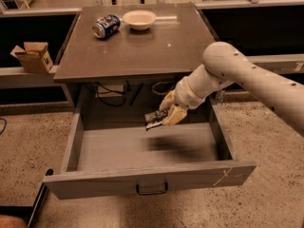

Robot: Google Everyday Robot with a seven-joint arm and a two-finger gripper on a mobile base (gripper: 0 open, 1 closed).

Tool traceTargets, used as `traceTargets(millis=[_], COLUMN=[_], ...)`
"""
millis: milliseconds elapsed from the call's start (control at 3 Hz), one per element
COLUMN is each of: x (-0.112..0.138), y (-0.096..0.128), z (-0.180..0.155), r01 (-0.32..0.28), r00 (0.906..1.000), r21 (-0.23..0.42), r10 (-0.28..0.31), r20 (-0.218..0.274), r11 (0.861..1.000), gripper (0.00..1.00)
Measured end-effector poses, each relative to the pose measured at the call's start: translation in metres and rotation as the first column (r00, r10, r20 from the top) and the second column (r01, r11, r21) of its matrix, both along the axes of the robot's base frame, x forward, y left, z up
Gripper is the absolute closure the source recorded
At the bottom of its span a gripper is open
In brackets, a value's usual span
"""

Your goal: Place rxbar chocolate into top drawer

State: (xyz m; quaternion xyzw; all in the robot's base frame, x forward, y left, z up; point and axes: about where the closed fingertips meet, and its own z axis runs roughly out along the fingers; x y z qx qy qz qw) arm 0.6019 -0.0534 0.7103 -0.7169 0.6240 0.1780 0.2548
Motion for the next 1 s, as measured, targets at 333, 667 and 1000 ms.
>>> traceTargets(millis=[333, 667, 1000], x=[-0.0027, -0.0032, -0.0032], y=[0.0024, 0.003, 0.003], z=[-0.0115, -0.0139, -0.0139], r01=[0.076, 0.093, 0.093], r00=[0.997, 0.9956, 0.9956], r21=[-0.061, -0.076, -0.076], r10=[-0.075, -0.091, -0.091], r20=[0.016, 0.022, 0.022], r11=[0.995, 0.993, 0.993], gripper=[0.5, 0.27, 0.04])
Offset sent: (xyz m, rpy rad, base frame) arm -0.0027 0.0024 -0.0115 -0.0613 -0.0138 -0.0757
